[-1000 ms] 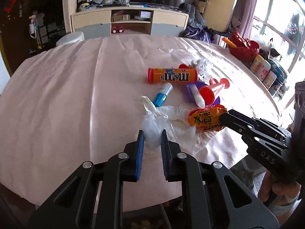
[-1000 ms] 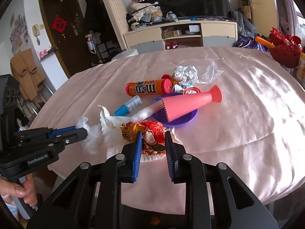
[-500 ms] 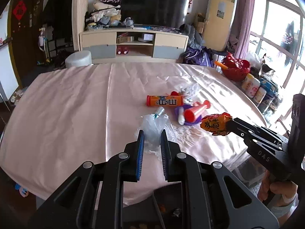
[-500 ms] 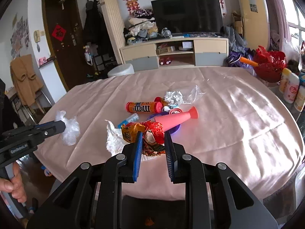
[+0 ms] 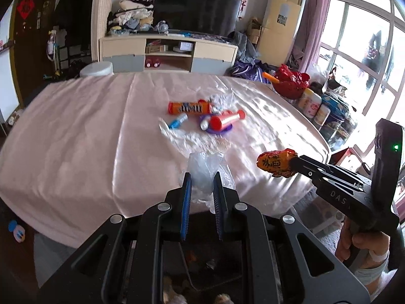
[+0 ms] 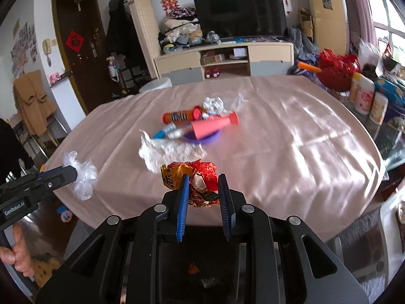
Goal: Collect trash
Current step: 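Lower both held items into the black bin and open both tools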
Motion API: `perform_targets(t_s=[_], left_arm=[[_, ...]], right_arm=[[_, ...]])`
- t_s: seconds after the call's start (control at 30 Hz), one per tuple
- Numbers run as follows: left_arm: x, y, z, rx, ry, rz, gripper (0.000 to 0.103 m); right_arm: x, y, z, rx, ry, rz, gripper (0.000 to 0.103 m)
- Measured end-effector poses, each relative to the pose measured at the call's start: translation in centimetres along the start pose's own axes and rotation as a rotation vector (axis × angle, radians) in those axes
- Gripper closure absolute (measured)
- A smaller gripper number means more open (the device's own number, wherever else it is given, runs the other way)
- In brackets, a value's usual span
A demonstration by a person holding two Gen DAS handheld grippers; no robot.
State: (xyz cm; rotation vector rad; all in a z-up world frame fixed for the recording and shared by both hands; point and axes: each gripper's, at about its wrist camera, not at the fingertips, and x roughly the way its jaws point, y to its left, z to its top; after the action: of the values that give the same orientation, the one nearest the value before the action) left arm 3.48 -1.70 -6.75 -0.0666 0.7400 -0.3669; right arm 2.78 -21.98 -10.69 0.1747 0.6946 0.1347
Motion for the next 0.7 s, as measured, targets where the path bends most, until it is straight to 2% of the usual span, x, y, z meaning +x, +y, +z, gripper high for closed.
perform_targets(t_s=[0.33, 0.57, 0.7], left_arm=[[3.5, -1.3, -5.7, -0.063, 0.136, -0.024, 0.088], [7.5, -1.9, -9.8, -0.086, 0.263, -0.023, 0.088], [9.8, -1.6, -12.0, -0.096, 0.328, -0.017, 0.088]], right_arm=[[0.8, -1.7, -3.9, 0.019, 0.107, -0.004, 0.079], [4.7, -3.6, -7.7, 0.103, 0.254, 0.049, 0.079], [6.2, -3.5, -9.1, 0.093, 0.296, 0.021, 0.079]])
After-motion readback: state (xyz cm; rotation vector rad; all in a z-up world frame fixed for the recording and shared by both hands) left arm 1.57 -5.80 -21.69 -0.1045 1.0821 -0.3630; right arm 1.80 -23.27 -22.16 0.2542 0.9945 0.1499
